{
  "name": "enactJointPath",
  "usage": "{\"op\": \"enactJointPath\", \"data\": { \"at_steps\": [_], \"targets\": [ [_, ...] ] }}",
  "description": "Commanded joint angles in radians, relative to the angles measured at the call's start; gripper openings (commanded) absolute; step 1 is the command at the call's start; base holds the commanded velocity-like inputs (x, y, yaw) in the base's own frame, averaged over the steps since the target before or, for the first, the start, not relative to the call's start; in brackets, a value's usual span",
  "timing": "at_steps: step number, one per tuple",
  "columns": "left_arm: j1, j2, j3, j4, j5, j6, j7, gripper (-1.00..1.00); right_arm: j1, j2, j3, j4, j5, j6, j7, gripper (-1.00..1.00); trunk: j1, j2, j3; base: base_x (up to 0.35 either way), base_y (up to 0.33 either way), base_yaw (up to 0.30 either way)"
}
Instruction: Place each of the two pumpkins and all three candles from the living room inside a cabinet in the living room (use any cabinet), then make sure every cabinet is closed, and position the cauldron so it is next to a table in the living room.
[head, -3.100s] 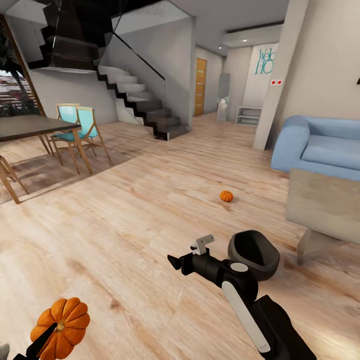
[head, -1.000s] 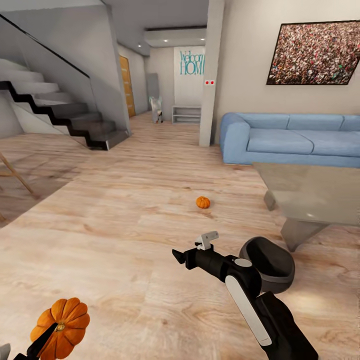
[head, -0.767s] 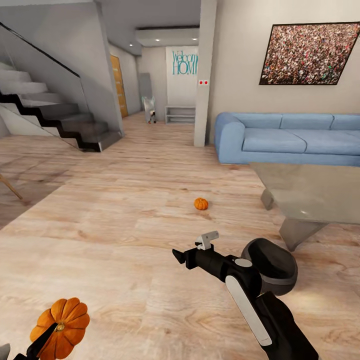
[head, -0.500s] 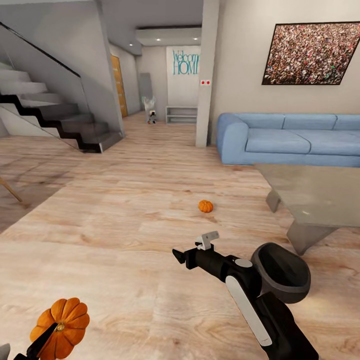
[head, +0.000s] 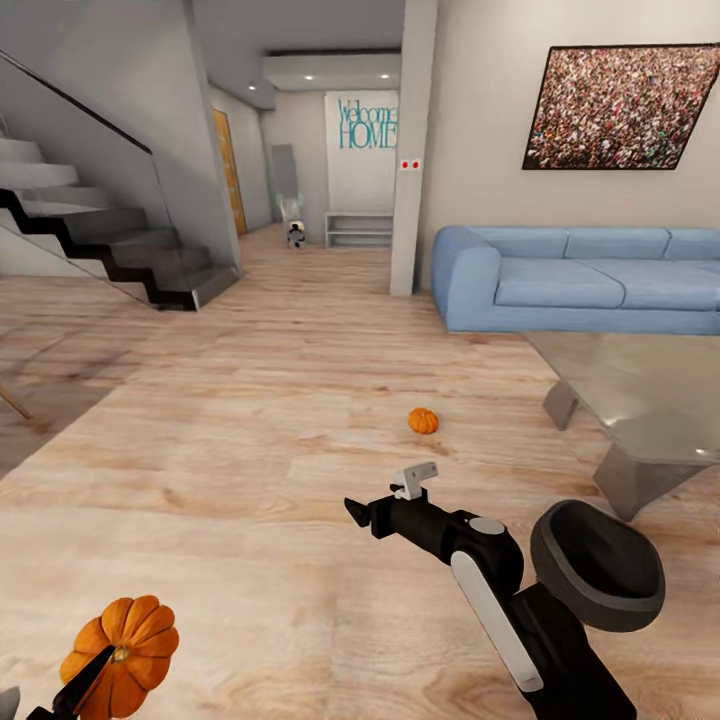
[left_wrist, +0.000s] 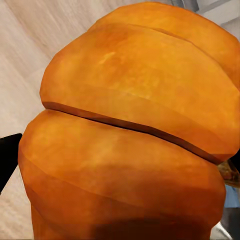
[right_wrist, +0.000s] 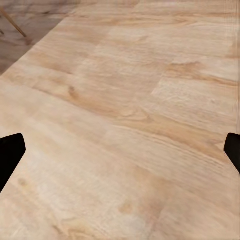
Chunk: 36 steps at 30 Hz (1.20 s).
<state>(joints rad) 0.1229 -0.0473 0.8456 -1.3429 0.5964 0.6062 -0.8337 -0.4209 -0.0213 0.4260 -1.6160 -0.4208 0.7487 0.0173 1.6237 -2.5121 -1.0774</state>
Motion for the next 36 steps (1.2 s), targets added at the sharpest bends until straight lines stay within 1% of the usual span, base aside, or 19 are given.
{"op": "enactJointPath", "data": {
  "at_steps": [1, 6, 10, 12, 14, 15, 16, 19, 22, 24, 25, 26, 29, 30, 32, 33, 34, 35, 36],
  "targets": [
    [0.0, 0.0, 0.0, 0.0, 0.011, 0.009, 0.001, -1.0, -0.001, 0.0, 0.0, -0.001, 0.002, 0.007, 0.002, 1.0, 0.0, 0.0, -0.001, 0.194, 0.253, -0.267],
    [0.0, 0.0, 0.0, 0.001, 0.01, 0.009, 0.001, -1.0, -0.004, 0.006, -0.009, -0.001, 0.001, 0.011, 0.0, 1.0, 0.0, 0.0, -0.001, 0.194, 0.253, -0.296],
    [0.0, -0.001, 0.001, 0.001, 0.011, 0.009, -0.003, -1.0, -0.007, 0.009, -0.073, -0.001, -0.002, 0.02, -0.001, 1.0, 0.0, 0.0, -0.001, 0.193, 0.254, -0.298],
    [0.0, -0.001, 0.001, 0.0, 0.011, 0.009, -0.003, -1.0, -0.009, 0.01, -0.09, -0.001, -0.004, 0.029, -0.001, 1.0, 0.0, 0.0, -0.001, 0.192, 0.255, -0.298],
    [0.0, -0.002, 0.001, 0.0, 0.011, 0.009, -0.003, -1.0, -0.019, 0.01, -0.13, 0.0, -0.008, 0.054, -0.001, 1.0, 0.0, 0.0, -0.001, 0.192, 0.255, -0.298],
    [0.0, -0.001, 0.001, 0.0, 0.01, 0.009, -0.004, -1.0, -0.028, 0.011, -0.165, 0.0, -0.01, 0.076, -0.001, 1.0, 0.0, 0.0, -0.001, 0.192, 0.255, -0.298],
    [0.0, -0.002, 0.001, 0.0, 0.011, 0.009, -0.004, -1.0, -0.04, 0.013, -0.22, 0.002, -0.013, 0.116, 0.0, 1.0, 0.0, 0.0, -0.001, 0.192, 0.255, -0.298],
    [0.0, -0.005, 0.001, 0.0, 0.011, 0.009, -0.004, -1.0, -0.048, 0.018, -0.262, 0.026, -0.015, 0.137, 0.0, 1.0, 0.0, 0.0, -0.001, 0.191, 0.255, -0.219],
    [0.0, -0.006, 0.002, -0.001, 0.01, 0.008, -0.003, -1.0, -0.055, 0.047, -0.321, 0.074, -0.02, 0.144, 0.0, 1.0, 0.0, 0.0, -0.002, 0.19, 0.255, -0.087],
    [0.0, -0.007, 0.001, 0.0, 0.01, 0.0, -0.001, -1.0, -0.072, 0.08, -0.387, 0.149, -0.036, 0.145, 0.002, 1.0, 0.0, 0.0, -0.002, 0.189, 0.255, -0.036],
    [0.0, -0.007, 0.001, 0.0, 0.011, -0.01, -0.003, -1.0, -0.083, 0.09, -0.406, 0.201, -0.044, 0.141, 0.004, 1.0, 0.0, 0.0, -0.002, 0.188, 0.255, -0.018],
    [0.0, -0.008, 0.001, -0.001, 0.011, -0.013, -0.005, -1.0, -0.088, 0.094, -0.413, 0.231, -0.048, 0.136, 0.006, 1.0, 0.0, 0.0, -0.002, 0.188, 0.255, -0.014],
    [0.0, -0.007, 0.0, 0.0, 0.011, -0.024, -0.005, -1.0, -0.118, 0.139, -0.432, 0.364, -0.074, 0.042, 0.009, 1.0, 0.0, 0.0, -0.002, 0.188, 0.255, -0.006],
    [0.0, -0.007, 0.0, 0.0, 0.011, -0.026, -0.006, -1.0, -0.136, 0.154, -0.439, 0.427, -0.084, -0.042, 0.01, 1.0, 0.0, 0.0, -0.002, 0.188, 0.255, -0.002],
    [0.0, -0.008, 0.001, -0.002, 0.013, -0.028, -0.011, -1.0, -0.169, 0.152, -0.497, 0.542, -0.135, -0.119, 0.011, 1.0, 0.0, 0.0, -0.002, 0.188, 0.255, -0.001],
    [0.0, -0.008, 0.001, -0.002, 0.013, -0.028, -0.011, -1.0, -0.169, 0.152, -0.497, 0.542, -0.135, -0.119, 0.011, 1.0, 0.0, 0.0, -0.002, 0.189, 0.255, -0.001],
    [0.0, -0.009, 0.003, -0.004, 0.016, -0.029, -0.017, -1.0, -0.21, 0.142, -0.558, 0.609, -0.198, -0.141, 0.015, 1.0, 0.0, 0.0, -0.002, 0.189, 0.255, 0.0],
    [0.0, -0.01, 0.005, -0.011, 0.017, -0.032, -0.026, -1.0, -0.246, 0.119, -0.614, 0.677, -0.273, -0.155, 0.021, 1.0, 0.0, 0.0, -0.002, 0.19, 0.255, 0.0],
    [0.001, -0.012, 0.006, -0.029, 0.018, -0.034, -0.039, -1.0, -0.27, 0.095, -0.652, 0.731, -0.339, -0.167, 0.031, 1.0, 0.0, 0.0, -0.002, 0.19, 0.255, 0.0]
  ]
}}
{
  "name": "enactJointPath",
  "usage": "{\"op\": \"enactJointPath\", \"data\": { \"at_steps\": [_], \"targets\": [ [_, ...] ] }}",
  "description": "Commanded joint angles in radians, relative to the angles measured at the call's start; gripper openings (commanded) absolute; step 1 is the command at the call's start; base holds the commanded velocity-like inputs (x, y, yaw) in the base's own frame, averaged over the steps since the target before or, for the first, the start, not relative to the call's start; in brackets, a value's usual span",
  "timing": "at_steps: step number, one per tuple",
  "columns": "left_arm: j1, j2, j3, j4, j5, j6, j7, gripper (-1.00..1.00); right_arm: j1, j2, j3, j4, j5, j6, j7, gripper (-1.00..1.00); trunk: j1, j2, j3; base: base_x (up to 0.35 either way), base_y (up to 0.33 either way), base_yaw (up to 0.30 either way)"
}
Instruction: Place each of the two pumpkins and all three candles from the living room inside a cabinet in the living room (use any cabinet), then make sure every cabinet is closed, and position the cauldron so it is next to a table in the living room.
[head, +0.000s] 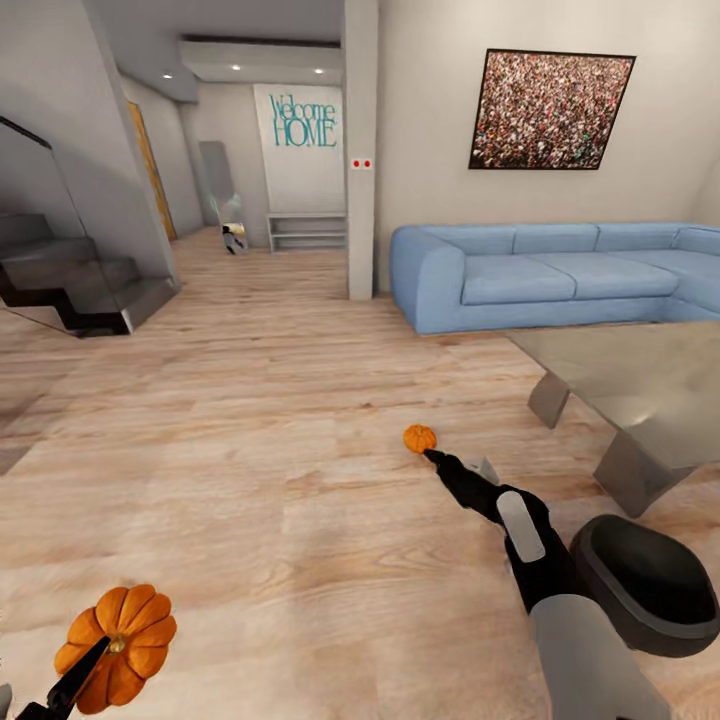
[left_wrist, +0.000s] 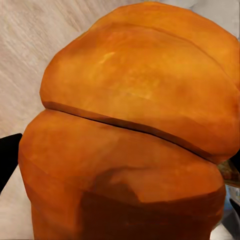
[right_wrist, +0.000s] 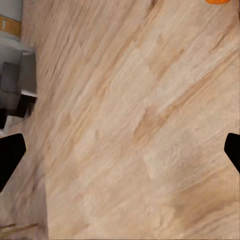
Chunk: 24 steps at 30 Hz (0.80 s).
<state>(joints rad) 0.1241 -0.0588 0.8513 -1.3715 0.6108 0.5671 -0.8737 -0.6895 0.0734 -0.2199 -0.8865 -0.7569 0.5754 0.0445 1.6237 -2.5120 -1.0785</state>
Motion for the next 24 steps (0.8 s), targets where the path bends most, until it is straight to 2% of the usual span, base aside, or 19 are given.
{"op": "enactJointPath", "data": {
  "at_steps": [1, 2, 5, 7, 9, 13, 17, 20, 22, 24],
  "targets": [
    [0.003, -0.005, 0.001, -0.021, 0.002, 0.004, -0.014, -1.0, -0.017, -0.019, -0.032, 0.039, -0.052, -0.008, 0.025, 1.0, 0.0, 0.0, -0.001, 0.19, 0.255, 0.0],
    [0.007, -0.008, 0.001, -0.031, 0.001, 0.004, -0.022, -1.0, -0.022, -0.026, -0.041, 0.054, -0.07, -0.018, 0.039, 1.0, 0.0, 0.0, -0.001, 0.19, 0.255, 0.0],
    [0.025, -0.016, -0.002, -0.067, -0.001, 0.007, -0.076, -1.0, -0.035, -0.047, -0.067, 0.122, -0.123, -0.141, 0.103, 1.0, 0.0, 0.0, -0.001, 0.191, 0.255, 0.0],
    [0.03, -0.017, -0.009, -0.075, -0.002, 0.007, -0.092, -1.0, -0.036, -0.051, -0.071, 0.14, -0.135, -0.188, 0.123, 1.0, 0.0, 0.0, -0.001, 0.196, 0.255, 0.0],
    [0.031, -0.017, -0.024, -0.076, -0.003, 0.008, -0.097, -1.0, -0.036, -0.053, -0.074, 0.146, -0.14, -0.202, 0.133, 1.0, 0.0, 0.0, -0.001, 0.2, 0.254, 0.0],
    [0.032, -0.015, -0.05, -0.069, -0.004, 0.006, -0.095, -1.0, -0.036, -0.056, -0.078, 0.152, -0.144, -0.213, 0.138, 1.0, 0.0, 0.0, -0.001, 0.205, 0.252, 0.0],
    [0.032, -0.014, -0.056, -0.066, -0.005, 0.005, -0.094, -1.0, -0.037, -0.057, -0.081, 0.152, -0.15, -0.213, 0.135, 1.0, 0.0, 0.0, -0.001, 0.208, 0.249, 0.0],
    [0.032, -0.013, -0.056, -0.064, -0.005, 0.004, -0.095, -1.0, -0.037, -0.067, -0.091, 0.157, -0.184, -0.17, 0.132, 1.0, 0.0, 0.0, -0.001, 0.209, 0.248, -0.109],
    [0.032, -0.013, -0.055, -0.063, -0.007, 0.003, -0.095, -1.0, -0.036, -0.084, -0.097, 0.162, -0.224, -0.106, 0.104, 1.0, 0.0, 0.0, -0.001, 0.209, 0.248, -0.246],
    [0.032, -0.013, -0.054, -0.062, -0.008, 0.002, -0.095, -1.0, -0.032, -0.1, -0.103, 0.151, -0.247, -0.09, 0.098, 1.0, 0.0, 0.0, -0.001, 0.209, 0.248, -0.278]
  ]
}}
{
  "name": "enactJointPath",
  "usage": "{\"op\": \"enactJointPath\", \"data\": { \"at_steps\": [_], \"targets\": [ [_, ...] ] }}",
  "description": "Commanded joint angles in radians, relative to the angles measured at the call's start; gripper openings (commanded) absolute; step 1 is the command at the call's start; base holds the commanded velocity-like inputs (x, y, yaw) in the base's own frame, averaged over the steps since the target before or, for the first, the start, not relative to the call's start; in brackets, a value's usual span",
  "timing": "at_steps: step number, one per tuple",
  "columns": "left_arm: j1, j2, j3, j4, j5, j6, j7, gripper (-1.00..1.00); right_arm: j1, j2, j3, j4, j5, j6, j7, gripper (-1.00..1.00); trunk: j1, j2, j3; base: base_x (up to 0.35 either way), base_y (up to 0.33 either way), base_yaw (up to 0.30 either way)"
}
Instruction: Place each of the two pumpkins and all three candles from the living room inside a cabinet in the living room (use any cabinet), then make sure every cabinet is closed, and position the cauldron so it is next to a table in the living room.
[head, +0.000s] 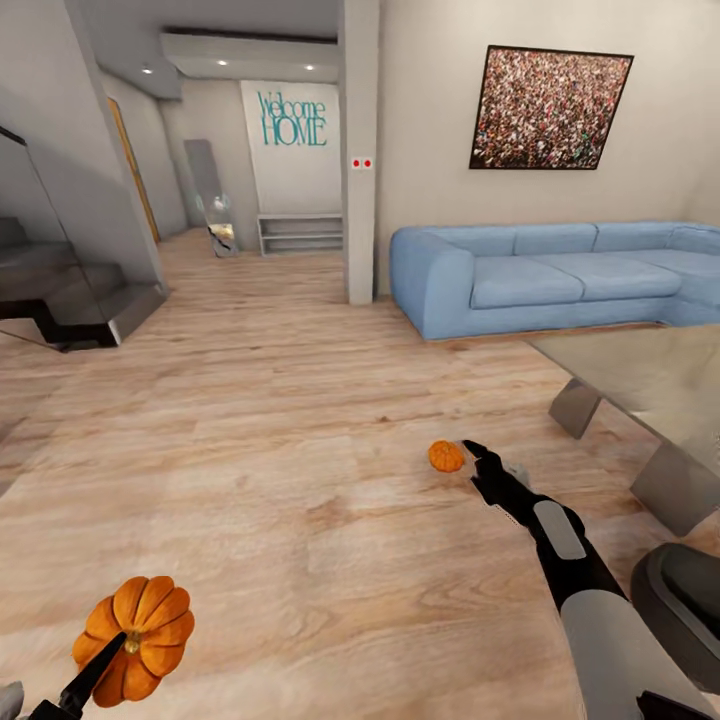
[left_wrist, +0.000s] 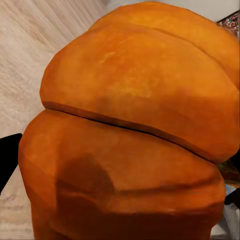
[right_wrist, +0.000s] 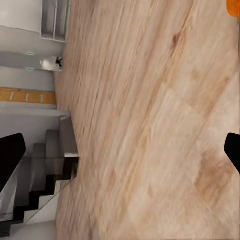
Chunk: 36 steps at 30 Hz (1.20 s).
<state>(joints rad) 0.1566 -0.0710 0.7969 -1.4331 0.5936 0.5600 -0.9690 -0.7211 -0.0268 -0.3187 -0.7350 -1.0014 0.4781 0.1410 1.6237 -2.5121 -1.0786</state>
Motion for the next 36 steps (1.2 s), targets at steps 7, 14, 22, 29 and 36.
{"op": "enactJointPath", "data": {
  "at_steps": [7, 14, 22, 29, 36],
  "targets": [
    [0.0, 0.0, 0.002, 0.0, 0.009, 0.009, 0.001, -1.0, 0.111, -0.044, -0.022, -0.199, -0.141, 0.116, -0.042, 1.0, 0.0, 0.0, -0.001, 0.209, 0.248, -0.294],
    [0.0, 0.0, 0.002, 0.0, 0.008, 0.009, 0.001, -1.0, 0.129, -0.049, -0.025, -0.224, -0.176, 0.137, -0.176, 1.0, 0.0, 0.0, -0.001, 0.21, 0.248, -0.299],
    [0.0, -0.004, 0.003, 0.0, 0.008, 0.005, -0.004, -1.0, 0.112, -0.052, -0.023, -0.153, -0.178, 0.138, -0.199, 1.0, 0.0, 0.0, -0.001, 0.281, 0.123, -0.299],
    [0.0, -0.003, 0.004, 0.0, 0.008, 0.005, -0.005, -1.0, 0.106, -0.046, -0.021, -0.113, -0.178, 0.138, -0.202, 1.0, 0.0, 0.0, -0.001, 0.334, 0.007, -0.256],
    [0.0, -0.003, 0.004, 0.0, 0.008, 0.005, -0.006, -1.0, 0.105, -0.039, -0.016, -0.105, -0.178, 0.139, -0.191, 1.0, 0.0, 0.0, -0.001, 0.337, 0.0, -0.04]
  ]
}}
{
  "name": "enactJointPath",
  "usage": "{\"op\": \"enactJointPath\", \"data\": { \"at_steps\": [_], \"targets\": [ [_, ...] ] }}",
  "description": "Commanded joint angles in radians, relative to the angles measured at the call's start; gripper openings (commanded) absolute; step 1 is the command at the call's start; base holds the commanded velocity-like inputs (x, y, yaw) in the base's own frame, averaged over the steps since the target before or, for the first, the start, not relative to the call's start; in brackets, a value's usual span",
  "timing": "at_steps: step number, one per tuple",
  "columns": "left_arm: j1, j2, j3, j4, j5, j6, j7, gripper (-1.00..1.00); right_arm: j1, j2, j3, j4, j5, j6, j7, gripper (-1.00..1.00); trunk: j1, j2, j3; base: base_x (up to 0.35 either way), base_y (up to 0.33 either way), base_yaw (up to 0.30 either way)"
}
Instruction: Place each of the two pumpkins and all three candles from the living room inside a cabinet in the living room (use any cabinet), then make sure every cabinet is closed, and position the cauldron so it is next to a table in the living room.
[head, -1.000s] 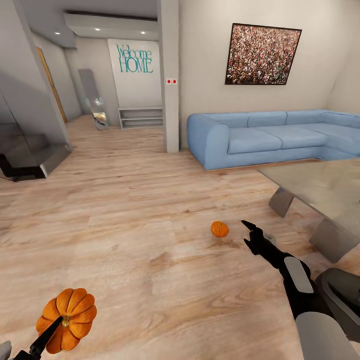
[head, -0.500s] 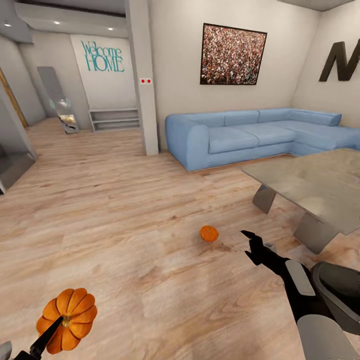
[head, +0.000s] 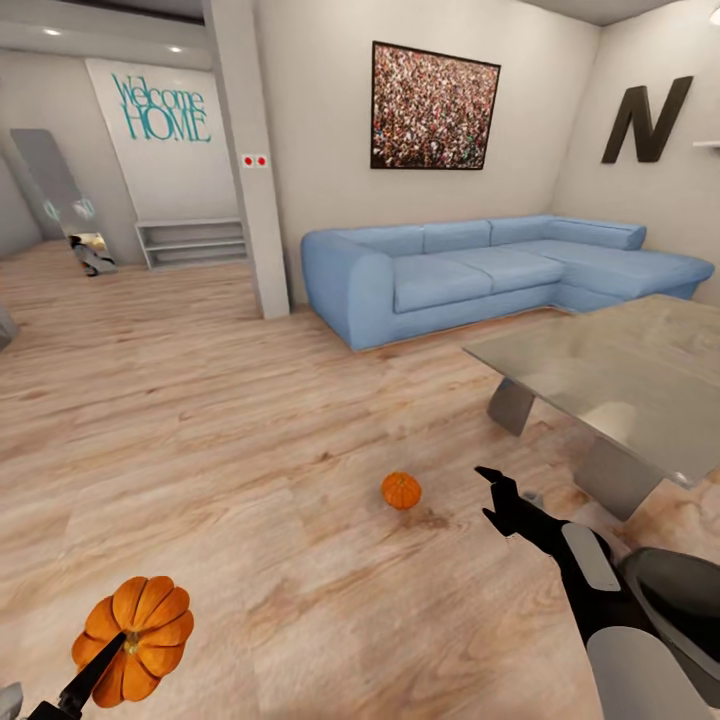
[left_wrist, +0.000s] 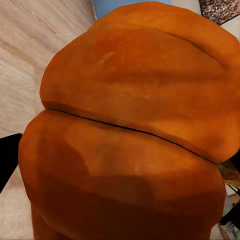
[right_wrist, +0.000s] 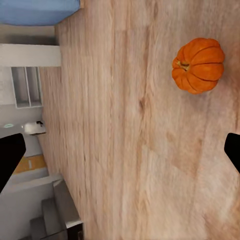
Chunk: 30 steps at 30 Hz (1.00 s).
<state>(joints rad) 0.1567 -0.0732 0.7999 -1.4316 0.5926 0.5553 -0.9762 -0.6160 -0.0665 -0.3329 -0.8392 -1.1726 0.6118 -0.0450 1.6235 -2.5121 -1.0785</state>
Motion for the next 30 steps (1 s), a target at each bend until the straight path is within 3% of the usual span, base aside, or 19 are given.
{"op": "enactJointPath", "data": {
  "at_steps": [1, 12, 15, 22, 23, 24, 30],
  "targets": [
    [0.0, 0.0, 0.001, -0.001, 0.009, 0.009, 0.001, -1.0, -0.001, 0.001, -0.002, -0.001, -0.007, 0.005, -0.005, 1.0, 0.0, 0.0, -0.001, 0.337, 0.0, -0.009],
    [0.0, 0.001, 0.0, -0.001, 0.01, 0.01, 0.001, -1.0, -0.026, 0.002, 0.015, 0.041, 0.006, 0.008, -0.017, 1.0, 0.0, 0.0, -0.001, 0.331, 0.034, -0.002],
    [0.0, 0.003, 0.0, -0.001, 0.011, 0.011, 0.001, -1.0, -0.04, -0.005, 0.04, 0.059, 0.005, 0.008, -0.013, 1.0, 0.0, 0.0, -0.001, 0.285, 0.181, -0.002],
    [0.0, 0.005, 0.0, -0.001, 0.013, 0.018, 0.0, -1.0, -0.046, -0.008, 0.05, 0.059, -0.002, 0.015, -0.014, 1.0, 0.0, 0.0, 0.0, 0.255, 0.242, -0.177],
    [0.0, 0.006, 0.001, -0.001, 0.013, 0.019, -0.001, -1.0, -0.048, -0.01, 0.05, 0.061, -0.002, 0.03, -0.013, 1.0, 0.0, 0.0, 0.0, 0.229, 0.275, -0.28],
    [0.0, 0.006, 0.002, -0.001, 0.012, 0.022, -0.003, -1.0, -0.067, -0.011, 0.049, 0.072, -0.004, 0.1, -0.014, 1.0, 0.0, 0.0, 0.0, 0.218, 0.285, -0.291],
    [0.0, 0.006, 0.002, -0.001, 0.012, 0.023, -0.004, -1.0, -0.103, -0.013, 0.05, 0.123, 0.002, 0.162, -0.017, 1.0, 0.0, 0.0, 0.0, 0.216, 0.286, -0.292]
  ]
}}
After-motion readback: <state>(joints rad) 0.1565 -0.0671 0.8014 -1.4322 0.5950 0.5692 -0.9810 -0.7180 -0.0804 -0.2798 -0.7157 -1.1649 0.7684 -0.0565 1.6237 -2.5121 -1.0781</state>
